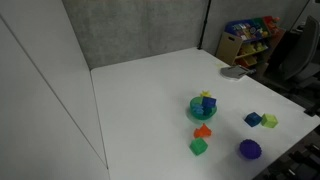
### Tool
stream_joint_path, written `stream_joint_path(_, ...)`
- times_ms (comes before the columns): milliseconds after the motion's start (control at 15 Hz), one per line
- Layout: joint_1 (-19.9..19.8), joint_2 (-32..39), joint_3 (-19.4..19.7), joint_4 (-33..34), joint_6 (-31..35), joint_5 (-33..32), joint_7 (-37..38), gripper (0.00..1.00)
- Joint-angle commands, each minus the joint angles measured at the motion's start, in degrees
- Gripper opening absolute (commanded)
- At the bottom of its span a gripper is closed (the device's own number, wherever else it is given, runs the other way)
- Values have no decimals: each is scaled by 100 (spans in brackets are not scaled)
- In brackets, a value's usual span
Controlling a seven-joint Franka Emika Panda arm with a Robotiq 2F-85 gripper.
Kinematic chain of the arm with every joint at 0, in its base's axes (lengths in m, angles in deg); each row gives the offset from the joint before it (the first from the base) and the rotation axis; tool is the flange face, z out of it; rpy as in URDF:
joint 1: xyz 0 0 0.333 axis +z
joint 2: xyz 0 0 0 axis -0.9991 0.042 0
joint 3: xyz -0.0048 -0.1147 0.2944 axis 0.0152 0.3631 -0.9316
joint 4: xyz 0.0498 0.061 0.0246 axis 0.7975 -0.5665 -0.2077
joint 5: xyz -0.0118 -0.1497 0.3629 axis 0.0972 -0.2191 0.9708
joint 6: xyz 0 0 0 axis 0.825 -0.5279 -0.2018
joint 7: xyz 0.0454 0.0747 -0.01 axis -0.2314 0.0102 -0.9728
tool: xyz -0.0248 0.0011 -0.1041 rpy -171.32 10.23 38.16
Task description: Put the star shaped toy in the bowl
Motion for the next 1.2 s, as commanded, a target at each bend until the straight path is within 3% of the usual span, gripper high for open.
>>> stream_joint_path(0,89,5,77,11,-13,-28,32,100)
stream_joint_path(600,94,369,33,293,332,-72,144,100)
stream_joint_path(1133,52,1827,32,1294,1162,-70,383,100)
